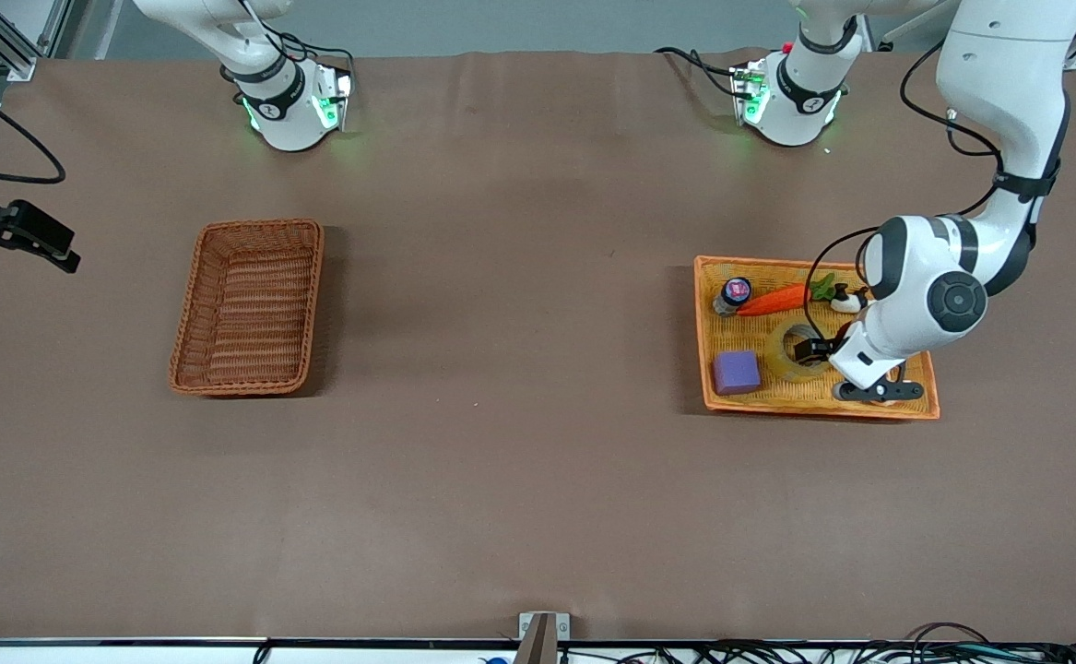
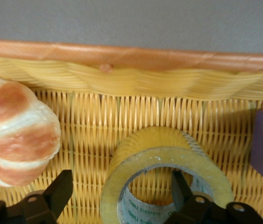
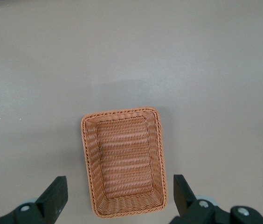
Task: Move tape to another basket
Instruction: 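Lower the left gripper onto the tape roll rim and close it, then lift the tape roll and carry it out of the tray with the left gripper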
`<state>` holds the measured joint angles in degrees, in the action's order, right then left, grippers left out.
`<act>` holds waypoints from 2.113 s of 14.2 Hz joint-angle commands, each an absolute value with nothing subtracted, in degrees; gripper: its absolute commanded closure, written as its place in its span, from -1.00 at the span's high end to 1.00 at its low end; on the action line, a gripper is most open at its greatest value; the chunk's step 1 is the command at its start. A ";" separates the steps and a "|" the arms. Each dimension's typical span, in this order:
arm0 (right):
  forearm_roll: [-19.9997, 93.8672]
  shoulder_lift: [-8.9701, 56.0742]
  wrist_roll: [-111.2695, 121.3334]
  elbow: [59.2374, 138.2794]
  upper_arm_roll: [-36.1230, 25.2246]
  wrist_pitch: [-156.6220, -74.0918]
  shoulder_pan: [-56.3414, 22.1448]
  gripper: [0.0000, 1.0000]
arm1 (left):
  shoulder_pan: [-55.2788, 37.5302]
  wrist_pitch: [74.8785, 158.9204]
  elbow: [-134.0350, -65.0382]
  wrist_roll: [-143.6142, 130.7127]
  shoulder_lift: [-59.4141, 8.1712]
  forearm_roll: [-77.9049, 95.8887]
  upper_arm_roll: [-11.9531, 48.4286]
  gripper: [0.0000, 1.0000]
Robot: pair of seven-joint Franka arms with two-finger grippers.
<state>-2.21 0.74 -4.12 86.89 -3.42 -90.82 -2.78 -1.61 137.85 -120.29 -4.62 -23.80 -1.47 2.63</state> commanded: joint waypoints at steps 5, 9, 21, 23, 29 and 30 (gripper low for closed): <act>-1.67 1.05 -3.52 86.22 -3.08 -90.79 -2.28 1.00 | -1.50 140.80 -120.76 -4.31 -25.93 -2.46 2.29 0.24; -1.76 1.05 -3.52 86.22 -3.08 -90.79 -2.28 1.00 | -1.41 140.63 -121.29 -4.31 -25.32 -2.46 2.29 -0.60; -1.76 1.05 -3.52 86.31 -3.08 -90.79 -2.29 1.00 | 0.09 116.48 -103.91 -4.92 -21.09 -2.46 7.11 -0.97; -1.76 1.05 -3.52 86.22 -3.08 -90.79 -2.11 1.00 | -0.09 113.39 -100.30 -5.01 -21.71 -2.46 9.65 -0.97; -1.85 1.05 -3.60 86.22 -2.99 -90.79 -2.46 1.00 | -8.84 112.32 -93.19 -19.47 -28.98 -2.55 15.21 -0.92; -1.76 1.05 -3.60 86.22 -2.99 -90.79 -2.29 1.00 | -11.14 112.32 -91.34 -23.25 -31.27 -2.55 15.21 -0.92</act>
